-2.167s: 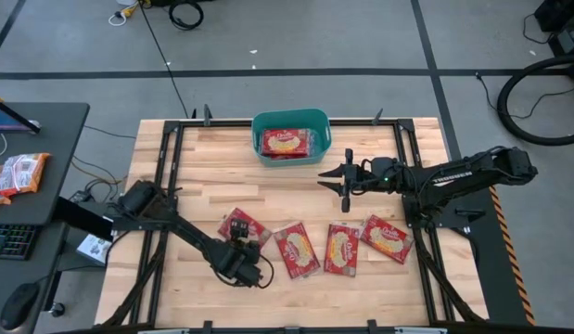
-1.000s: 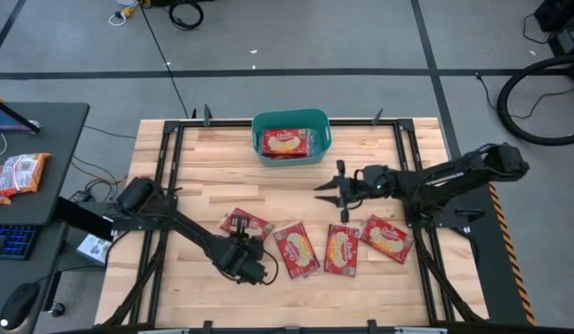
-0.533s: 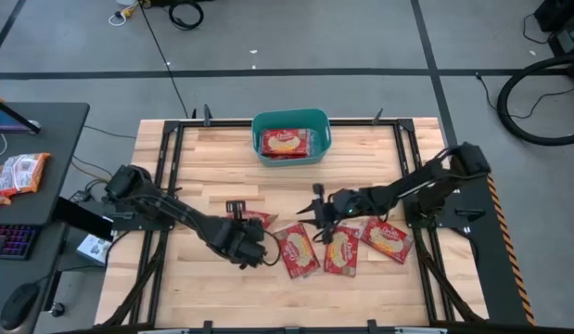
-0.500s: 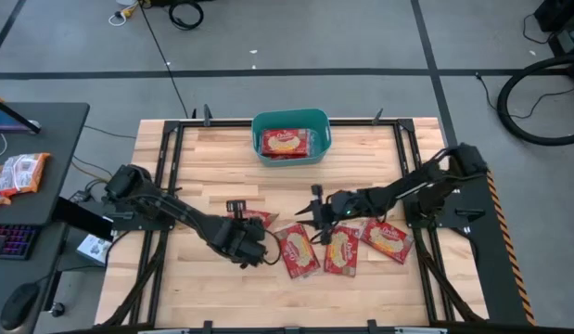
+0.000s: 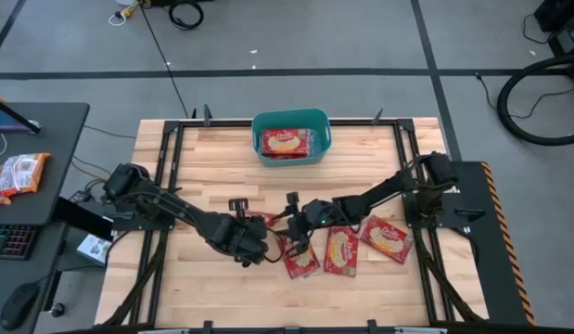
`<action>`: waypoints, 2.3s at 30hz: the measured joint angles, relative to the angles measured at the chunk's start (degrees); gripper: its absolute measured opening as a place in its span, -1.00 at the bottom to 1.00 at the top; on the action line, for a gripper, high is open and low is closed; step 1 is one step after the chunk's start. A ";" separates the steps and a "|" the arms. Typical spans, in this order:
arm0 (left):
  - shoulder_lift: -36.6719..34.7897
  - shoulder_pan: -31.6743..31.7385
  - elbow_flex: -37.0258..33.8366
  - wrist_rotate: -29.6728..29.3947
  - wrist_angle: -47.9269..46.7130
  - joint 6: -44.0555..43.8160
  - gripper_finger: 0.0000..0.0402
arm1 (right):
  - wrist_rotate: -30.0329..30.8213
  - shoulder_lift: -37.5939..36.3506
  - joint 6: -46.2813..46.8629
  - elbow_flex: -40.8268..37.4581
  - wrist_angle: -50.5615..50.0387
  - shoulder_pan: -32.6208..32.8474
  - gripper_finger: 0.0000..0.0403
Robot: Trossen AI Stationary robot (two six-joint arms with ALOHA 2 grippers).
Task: Sort popcorn bags into baskets
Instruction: Put the red popcorn bag into the bin
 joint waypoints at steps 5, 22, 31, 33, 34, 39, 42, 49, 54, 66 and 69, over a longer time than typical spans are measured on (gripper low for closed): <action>-0.02 -0.01 0.00 -0.34 1.39 0.37 -0.99 | 0.98 3.92 -1.02 3.54 -0.17 0.00 -0.15; -0.02 -2.74 0.00 0.91 2.47 -3.98 -0.51 | 4.17 3.57 -6.06 3.82 -6.85 0.06 -0.78; -0.18 -6.04 0.00 -8.43 -4.63 -5.77 -0.26 | 12.99 -1.58 -17.05 3.75 -15.36 0.14 -0.90; -0.89 -6.27 0.00 -10.03 -4.73 -5.46 -0.27 | 15.11 -4.06 -20.64 3.75 -18.00 0.13 -0.88; -1.07 -6.23 0.12 -10.65 -4.64 -5.45 -0.28 | 16.01 -5.32 -22.59 3.75 -19.09 0.11 -0.86; -2.14 -6.87 0.10 -13.15 -4.89 -5.42 -0.29 | 18.22 -10.31 -33.05 3.75 -21.37 -1.28 -0.84; -2.31 -7.55 0.00 -13.06 -4.50 -5.26 -0.29 | 18.35 -12.27 -40.47 3.75 -20.85 -2.54 -0.85; -2.36 -8.16 0.00 -12.97 -4.29 -5.08 -0.29 | 18.15 -14.04 -57.80 3.75 -17.67 -8.21 -0.85; -2.36 -8.22 0.00 -12.71 -4.16 -4.18 -0.29 | 17.80 -14.04 -63.79 3.75 -17.23 -16.20 -0.87; -2.36 -7.55 0.00 -14.42 -4.77 -0.91 -0.29 | 11.29 -14.02 -58.21 3.75 -25.00 -26.55 -0.85; -2.36 -6.97 0.00 -14.41 -4.75 -0.69 -0.29 | 6.73 -13.85 -55.32 3.75 -26.47 -28.58 -0.78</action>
